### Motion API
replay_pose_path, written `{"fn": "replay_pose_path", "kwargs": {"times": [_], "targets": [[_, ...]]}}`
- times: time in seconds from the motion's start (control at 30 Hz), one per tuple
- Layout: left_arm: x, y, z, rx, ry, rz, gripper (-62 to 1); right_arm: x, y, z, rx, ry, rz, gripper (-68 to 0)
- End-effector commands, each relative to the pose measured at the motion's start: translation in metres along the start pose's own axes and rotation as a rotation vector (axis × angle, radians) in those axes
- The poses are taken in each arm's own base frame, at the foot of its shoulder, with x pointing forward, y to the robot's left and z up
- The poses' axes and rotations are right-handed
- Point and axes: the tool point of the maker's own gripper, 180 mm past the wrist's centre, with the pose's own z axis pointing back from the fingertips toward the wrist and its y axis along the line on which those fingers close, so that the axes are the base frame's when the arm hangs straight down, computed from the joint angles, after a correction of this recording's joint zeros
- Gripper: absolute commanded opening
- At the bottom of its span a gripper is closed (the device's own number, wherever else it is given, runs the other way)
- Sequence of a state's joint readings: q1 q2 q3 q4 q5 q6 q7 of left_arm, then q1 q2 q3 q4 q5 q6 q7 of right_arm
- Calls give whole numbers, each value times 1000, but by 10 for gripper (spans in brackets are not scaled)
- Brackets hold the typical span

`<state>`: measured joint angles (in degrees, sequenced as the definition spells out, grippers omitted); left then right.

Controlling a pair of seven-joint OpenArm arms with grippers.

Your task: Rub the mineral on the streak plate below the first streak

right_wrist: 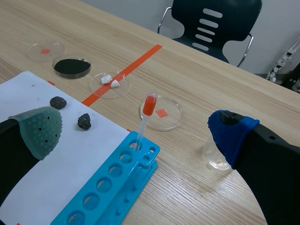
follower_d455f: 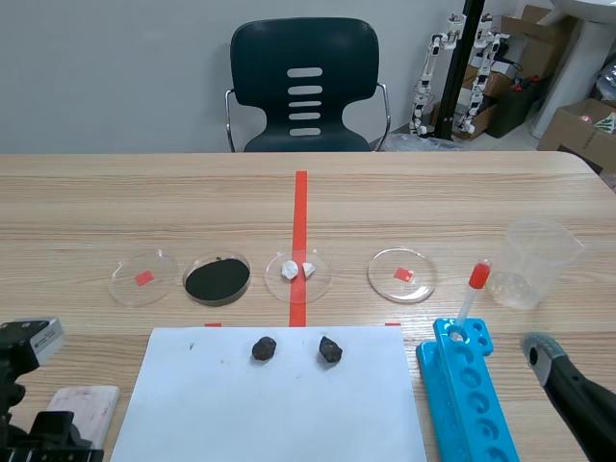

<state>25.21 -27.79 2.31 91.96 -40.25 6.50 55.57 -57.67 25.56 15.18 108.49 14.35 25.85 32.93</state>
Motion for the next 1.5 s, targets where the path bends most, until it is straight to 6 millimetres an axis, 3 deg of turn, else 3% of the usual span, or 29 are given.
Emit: {"fn": "replay_pose_path", "kwargs": {"times": [0.0,0.43,0.73,0.83,1.07,1.47], "targets": [[0,5,2,32,6,8,-493,10,-1,-3,3,-35,8,4],[-14,53,9,346,62,17,-493,10,-1,-3,3,-35,8,4],[-13,60,12,388,57,12,-493,10,-1,-3,3,-35,8,4],[-14,55,10,361,61,16,-493,10,-1,-3,3,-35,8,4],[-10,19,0,149,41,0,-493,10,-1,-3,3,-35,8,4],[-7,-13,-2,-29,23,-15,-493,10,-1,-3,3,-35,8,4]]}}
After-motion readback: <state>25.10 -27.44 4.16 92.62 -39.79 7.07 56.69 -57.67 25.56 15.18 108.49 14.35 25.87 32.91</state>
